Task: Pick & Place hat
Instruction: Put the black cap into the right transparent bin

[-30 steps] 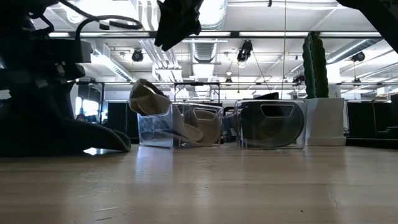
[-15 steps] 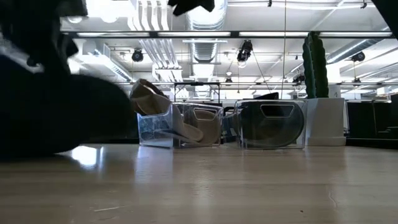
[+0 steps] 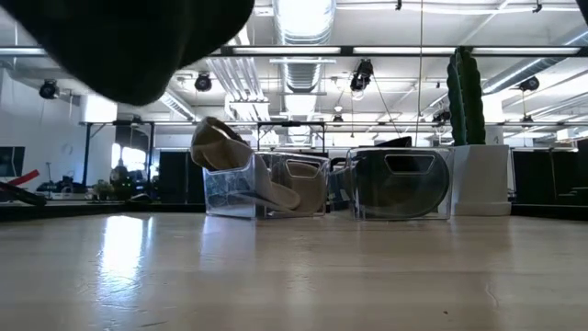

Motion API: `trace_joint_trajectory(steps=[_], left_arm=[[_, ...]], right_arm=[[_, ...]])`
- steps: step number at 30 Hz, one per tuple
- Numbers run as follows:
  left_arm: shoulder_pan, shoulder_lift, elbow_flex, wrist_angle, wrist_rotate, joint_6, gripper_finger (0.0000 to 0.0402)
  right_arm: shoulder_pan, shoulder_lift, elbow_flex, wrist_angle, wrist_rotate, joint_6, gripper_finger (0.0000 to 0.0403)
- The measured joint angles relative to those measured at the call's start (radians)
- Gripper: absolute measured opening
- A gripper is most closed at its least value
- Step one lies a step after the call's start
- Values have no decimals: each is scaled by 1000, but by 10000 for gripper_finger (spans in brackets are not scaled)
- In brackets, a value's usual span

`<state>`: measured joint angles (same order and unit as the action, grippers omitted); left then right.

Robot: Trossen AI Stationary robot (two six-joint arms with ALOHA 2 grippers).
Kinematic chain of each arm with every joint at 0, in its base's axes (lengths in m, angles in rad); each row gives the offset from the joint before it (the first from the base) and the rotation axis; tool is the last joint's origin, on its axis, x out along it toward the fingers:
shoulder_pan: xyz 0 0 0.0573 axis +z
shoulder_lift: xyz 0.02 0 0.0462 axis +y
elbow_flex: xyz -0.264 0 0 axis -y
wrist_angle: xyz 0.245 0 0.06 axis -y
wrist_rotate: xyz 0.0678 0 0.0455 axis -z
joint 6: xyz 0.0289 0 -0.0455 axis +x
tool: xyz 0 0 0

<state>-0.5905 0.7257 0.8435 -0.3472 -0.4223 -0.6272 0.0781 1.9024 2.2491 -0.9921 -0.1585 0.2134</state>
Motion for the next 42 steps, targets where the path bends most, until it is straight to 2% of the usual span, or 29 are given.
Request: trace_joint_trajectory(steps=[5, 9, 17, 24, 29, 35, 38, 42], left_arm=[[4, -33, -1, 40, -29, 51, 10], [7, -22, -2, 41, -15, 41, 10], [9, 21, -2, 108, 6, 58, 11], [59, 38, -2, 112, 22, 79, 11], [89, 49, -3, 147, 67, 93, 11], [94, 75, -3, 160, 66, 93, 16], [96, 91, -3, 164, 46, 77, 35], [98, 105, -3, 158, -35, -3, 83]], right_arm=[[38, 4, -11, 54, 8, -64, 150], [44, 12, -18, 56, 76, -108, 158], [47, 18, -30, 72, 75, -146, 169], [49, 59, -30, 92, -31, -149, 164], [48, 64, -30, 79, -55, -130, 126], [45, 64, -31, 67, -55, -108, 25], [47, 64, -32, 50, -56, -101, 17], [46, 65, -34, -13, -49, -88, 15]])
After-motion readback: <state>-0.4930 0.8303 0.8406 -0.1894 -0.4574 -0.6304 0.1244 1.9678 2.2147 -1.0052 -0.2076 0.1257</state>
